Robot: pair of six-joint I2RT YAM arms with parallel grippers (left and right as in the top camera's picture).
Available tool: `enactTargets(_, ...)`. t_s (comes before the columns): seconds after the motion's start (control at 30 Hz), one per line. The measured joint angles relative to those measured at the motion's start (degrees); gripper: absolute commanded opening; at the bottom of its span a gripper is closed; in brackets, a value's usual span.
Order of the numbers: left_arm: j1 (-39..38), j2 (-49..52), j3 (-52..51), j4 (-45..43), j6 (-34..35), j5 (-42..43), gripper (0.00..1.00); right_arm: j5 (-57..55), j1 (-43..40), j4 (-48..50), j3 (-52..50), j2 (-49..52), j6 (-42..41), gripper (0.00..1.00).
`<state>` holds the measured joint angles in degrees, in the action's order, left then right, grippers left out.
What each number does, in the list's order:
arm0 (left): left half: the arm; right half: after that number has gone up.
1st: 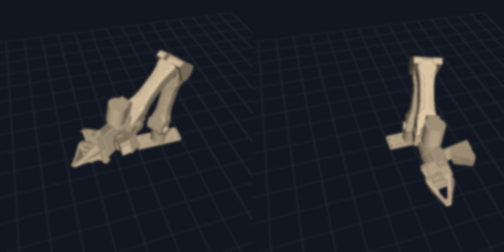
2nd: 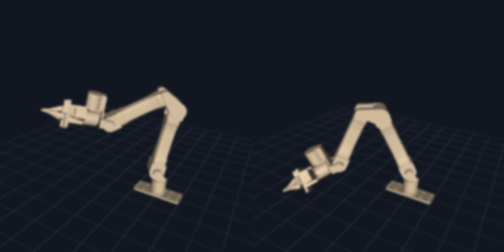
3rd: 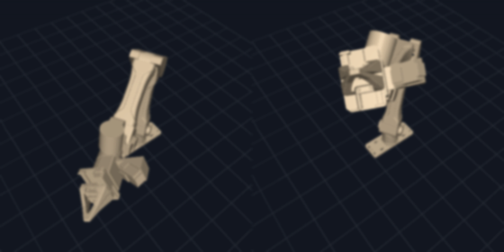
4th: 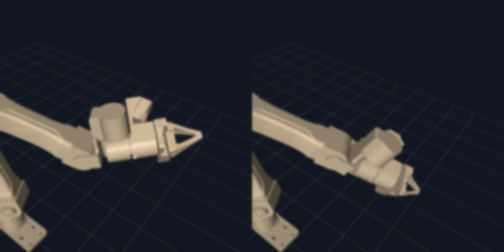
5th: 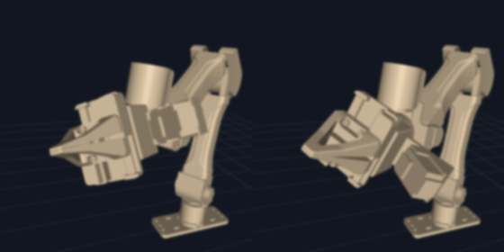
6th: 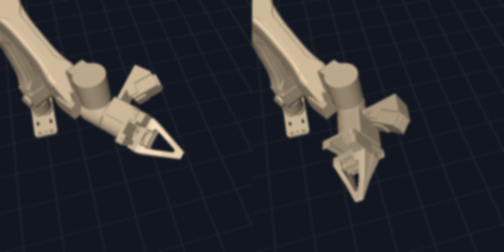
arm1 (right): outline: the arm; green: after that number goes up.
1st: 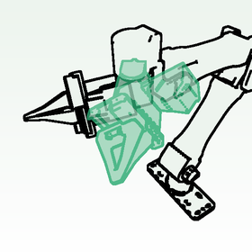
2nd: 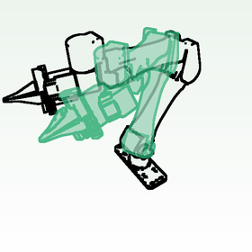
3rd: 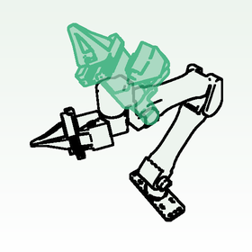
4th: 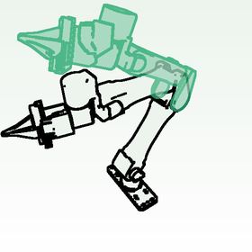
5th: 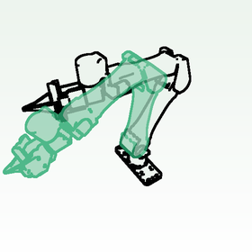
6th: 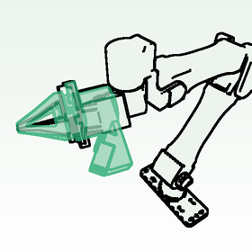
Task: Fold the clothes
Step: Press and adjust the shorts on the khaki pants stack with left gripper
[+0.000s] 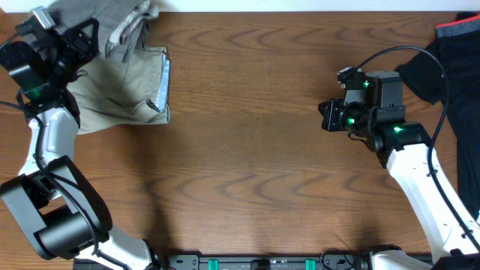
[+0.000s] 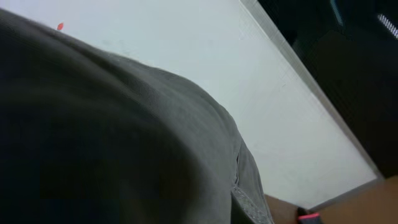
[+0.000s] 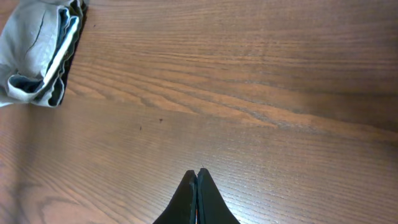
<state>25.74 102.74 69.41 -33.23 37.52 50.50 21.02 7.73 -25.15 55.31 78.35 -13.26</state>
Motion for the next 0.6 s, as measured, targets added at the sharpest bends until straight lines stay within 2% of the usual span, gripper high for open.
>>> enactTargets(0.23, -0.8, 1.6, 0.0, 0.3, -0.9, -4.9, 0.06, 0.0, 0.0, -0.7, 0.0, 0.0, -0.1, 0.01)
enactTargets(0.47, -1.7, 8.4, 0.0, 1.9, -0.9, -7.3, 0.06, 0.0, 0.0, -2.1, 0.0, 0.0, -0.2, 0.01)
enactTargets(0.6, -2.8, 11.5, 0.0, -2.2, -0.2, -7.4, 0.06, 0.0, 0.0, -2.5, 0.0, 0.0, -0.2, 0.01)
